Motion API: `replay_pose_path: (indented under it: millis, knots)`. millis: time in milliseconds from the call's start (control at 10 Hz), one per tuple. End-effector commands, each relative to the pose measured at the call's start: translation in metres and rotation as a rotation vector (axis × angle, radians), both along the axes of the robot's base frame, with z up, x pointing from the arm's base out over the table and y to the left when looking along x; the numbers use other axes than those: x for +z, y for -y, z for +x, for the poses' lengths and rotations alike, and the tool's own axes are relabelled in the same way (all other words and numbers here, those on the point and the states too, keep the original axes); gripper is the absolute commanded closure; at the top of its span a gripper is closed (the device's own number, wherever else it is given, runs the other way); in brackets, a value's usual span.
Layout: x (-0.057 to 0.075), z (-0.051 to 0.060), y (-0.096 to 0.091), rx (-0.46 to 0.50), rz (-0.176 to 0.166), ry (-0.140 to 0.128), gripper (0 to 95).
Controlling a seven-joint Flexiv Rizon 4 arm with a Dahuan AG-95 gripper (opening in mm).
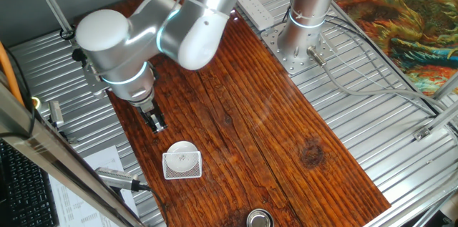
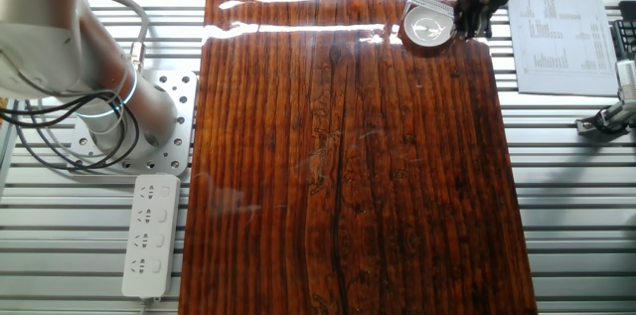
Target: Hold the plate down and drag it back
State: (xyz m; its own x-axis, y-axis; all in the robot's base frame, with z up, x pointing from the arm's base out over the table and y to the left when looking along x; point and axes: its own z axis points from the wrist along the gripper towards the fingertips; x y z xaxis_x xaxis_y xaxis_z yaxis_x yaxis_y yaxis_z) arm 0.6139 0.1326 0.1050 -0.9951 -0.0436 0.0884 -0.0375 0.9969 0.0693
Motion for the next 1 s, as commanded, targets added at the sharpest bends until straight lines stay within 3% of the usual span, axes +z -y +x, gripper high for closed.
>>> replay_pose_path:
  millis: [100,300,400,1000]
  knots:
    - [0.0,0.0,0.0,0.011,0.013,-0.004,76.0]
    - [-0.016,-0.013,0.001,-0.045,0.047,0.005,76.0]
    - [-0.022,-0.018,0.001,-0.08,0.071,-0.004,76.0]
    - [-0.048,-0.02,-0.012,-0.118,0.09,0.012,76.0]
